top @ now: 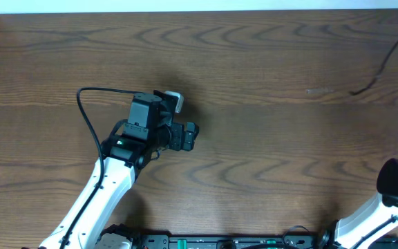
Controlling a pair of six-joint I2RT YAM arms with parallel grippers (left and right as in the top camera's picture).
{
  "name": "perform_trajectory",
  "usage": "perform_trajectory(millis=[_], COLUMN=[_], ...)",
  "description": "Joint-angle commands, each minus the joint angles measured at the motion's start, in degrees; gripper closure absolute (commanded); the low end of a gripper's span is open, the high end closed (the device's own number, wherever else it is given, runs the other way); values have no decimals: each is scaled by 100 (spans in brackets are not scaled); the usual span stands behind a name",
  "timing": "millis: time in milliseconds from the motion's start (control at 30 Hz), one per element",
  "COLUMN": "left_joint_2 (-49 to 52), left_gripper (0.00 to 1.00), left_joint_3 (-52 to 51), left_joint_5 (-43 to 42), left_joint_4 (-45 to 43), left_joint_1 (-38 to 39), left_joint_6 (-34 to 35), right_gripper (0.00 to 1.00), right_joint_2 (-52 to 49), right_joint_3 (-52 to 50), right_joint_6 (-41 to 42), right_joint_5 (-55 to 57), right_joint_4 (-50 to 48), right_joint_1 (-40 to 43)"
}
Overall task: Untangle cables
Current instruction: 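Pull the black cable toward the upper right with the right gripper, then carry the black cable off the right table edge with the right gripper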
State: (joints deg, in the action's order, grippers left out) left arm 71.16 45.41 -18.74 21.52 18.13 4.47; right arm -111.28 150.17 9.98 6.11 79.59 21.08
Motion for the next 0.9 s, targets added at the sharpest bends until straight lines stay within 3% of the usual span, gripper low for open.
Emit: perform_trajectory(millis=[0, 200, 567, 867], left_joint_2=[22, 22, 22, 39], left_gripper=[4, 4, 4, 4], left_joint_3=[13, 13, 13, 13], left_joint_5=[24, 66, 332, 446], left_joint_4=[-26, -44, -197, -625], left_joint_1=[79, 216, 730, 1141], left_joint_6=[-35, -31, 256, 426], right_gripper=[99, 99, 99, 99], right_joint_2=[-568, -1346, -2192, -2677], right_joint_3=[52, 52, 52, 52], right_joint_6=[-63, 90, 144, -238], right_joint_5=[216, 990, 1233, 1309], right_joint_4=[-142, -702, -2306, -3008], right_joint_1=[22, 157, 341, 791])
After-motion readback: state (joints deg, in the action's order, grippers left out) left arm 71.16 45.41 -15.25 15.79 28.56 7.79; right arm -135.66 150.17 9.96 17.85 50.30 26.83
